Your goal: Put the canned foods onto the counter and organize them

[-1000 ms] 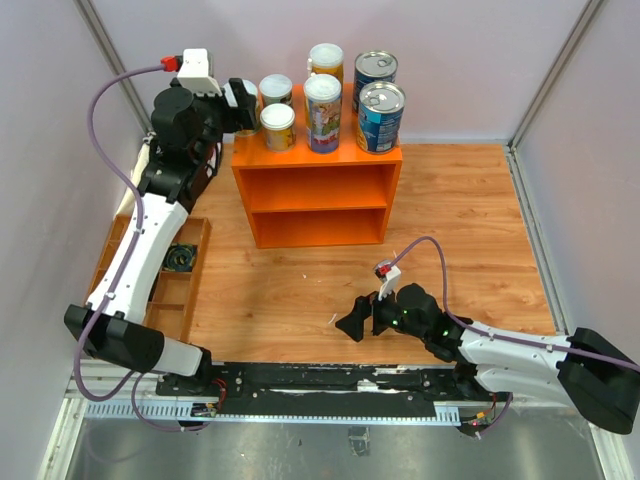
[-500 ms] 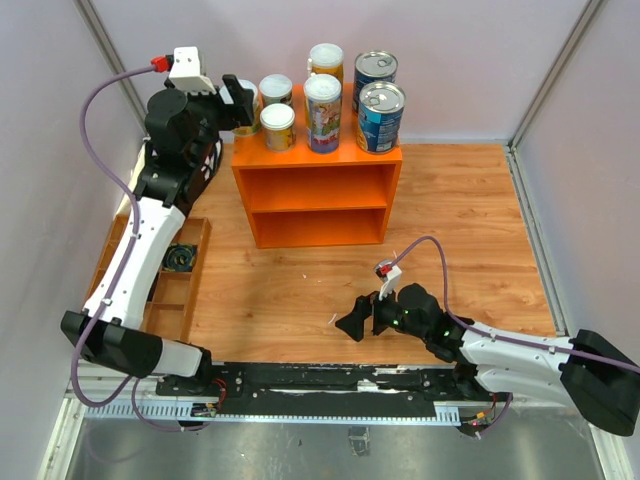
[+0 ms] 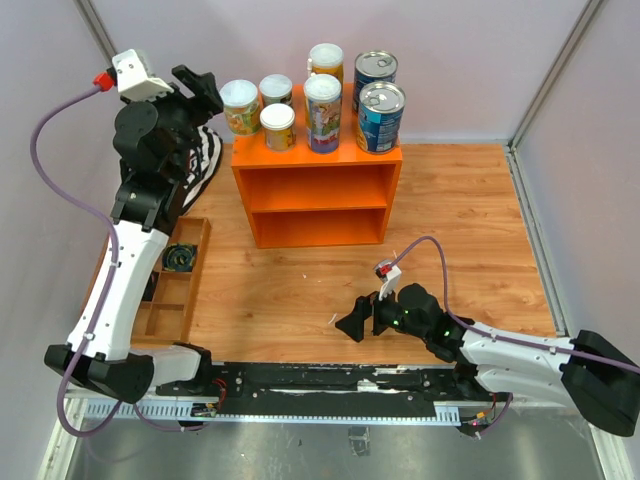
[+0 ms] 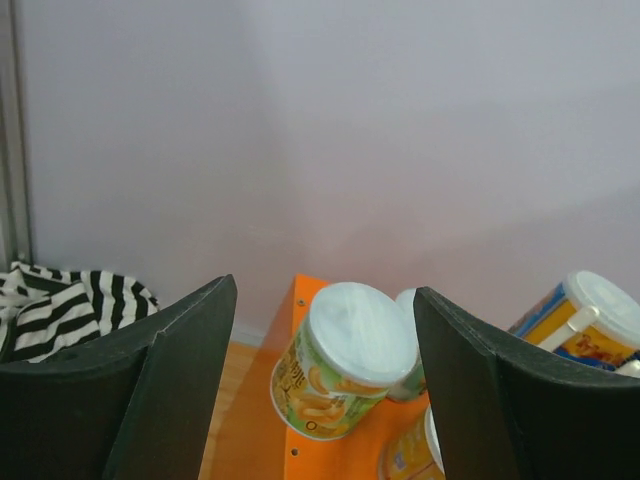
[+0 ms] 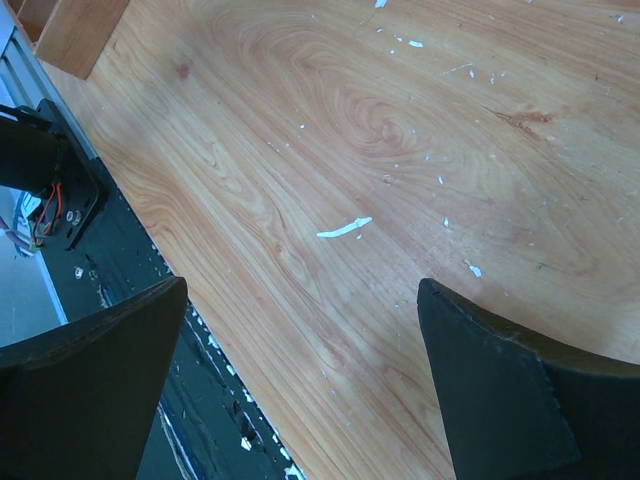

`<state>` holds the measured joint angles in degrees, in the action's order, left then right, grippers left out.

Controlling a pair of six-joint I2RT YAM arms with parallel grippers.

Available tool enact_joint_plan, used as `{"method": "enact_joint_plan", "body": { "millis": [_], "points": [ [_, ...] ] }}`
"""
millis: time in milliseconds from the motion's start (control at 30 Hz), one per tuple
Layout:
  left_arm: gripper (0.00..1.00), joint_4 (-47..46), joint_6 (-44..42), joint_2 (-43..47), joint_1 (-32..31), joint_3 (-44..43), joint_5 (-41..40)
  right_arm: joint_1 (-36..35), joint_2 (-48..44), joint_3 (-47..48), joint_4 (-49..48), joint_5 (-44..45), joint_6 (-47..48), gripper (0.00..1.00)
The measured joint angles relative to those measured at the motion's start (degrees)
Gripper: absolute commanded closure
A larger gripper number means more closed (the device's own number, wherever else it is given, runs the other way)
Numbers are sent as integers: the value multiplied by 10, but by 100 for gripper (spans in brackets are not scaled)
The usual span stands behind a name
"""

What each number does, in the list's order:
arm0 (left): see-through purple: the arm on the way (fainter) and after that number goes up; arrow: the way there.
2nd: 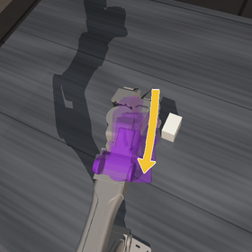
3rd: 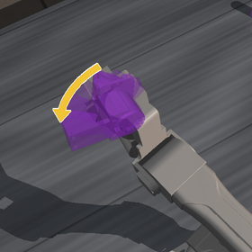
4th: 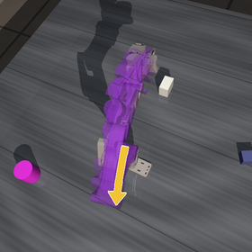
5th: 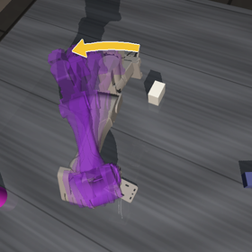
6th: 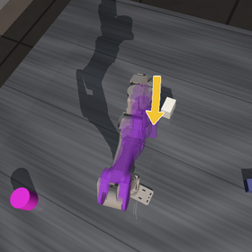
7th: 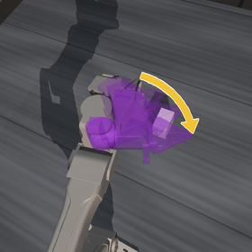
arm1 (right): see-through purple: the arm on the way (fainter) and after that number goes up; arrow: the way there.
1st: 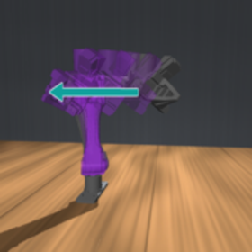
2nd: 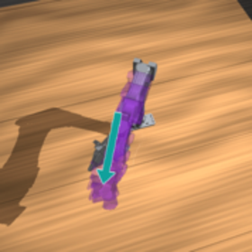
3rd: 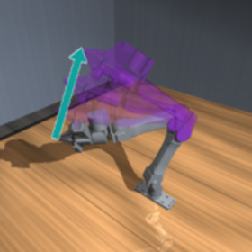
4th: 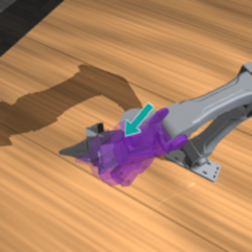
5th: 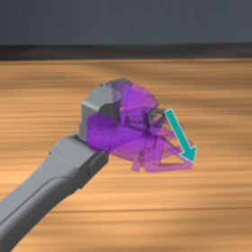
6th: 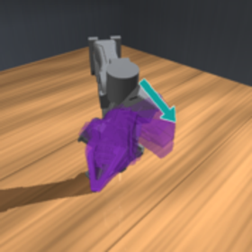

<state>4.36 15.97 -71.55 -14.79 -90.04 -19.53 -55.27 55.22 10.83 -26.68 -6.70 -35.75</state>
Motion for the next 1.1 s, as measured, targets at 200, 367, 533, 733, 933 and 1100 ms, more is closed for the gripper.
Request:
{"method": "enact_joint_plan", "body": {
  "millis": [200, 367, 533, 733, 933, 1100],
  "points": [
    [40, 26, 52, -5, 12, 0, -53, 0, -12, 3, 10, -4, 0, 1],
    [61, 56, 134, -23, 68, 0, -20, 0, -20, 7, 17, -4, 0, 1],
    [67, 53, 218, -32, 132, 22, 62, 0, -30, 7, 25, -3, 0, 1],
    [77, 22, 294, -46, 169, 61, 159, 0, -31, 8, 30, -3, 0, 1],
    [78, -6, 335, -73, 170, 64, 234, 0, -17, 8, 29, -3, 0, 1],
    [82, -25, 358, -76, 170, 65, 269, 0, -13, 8, 25, -3, 0, 1]
  ]
}}
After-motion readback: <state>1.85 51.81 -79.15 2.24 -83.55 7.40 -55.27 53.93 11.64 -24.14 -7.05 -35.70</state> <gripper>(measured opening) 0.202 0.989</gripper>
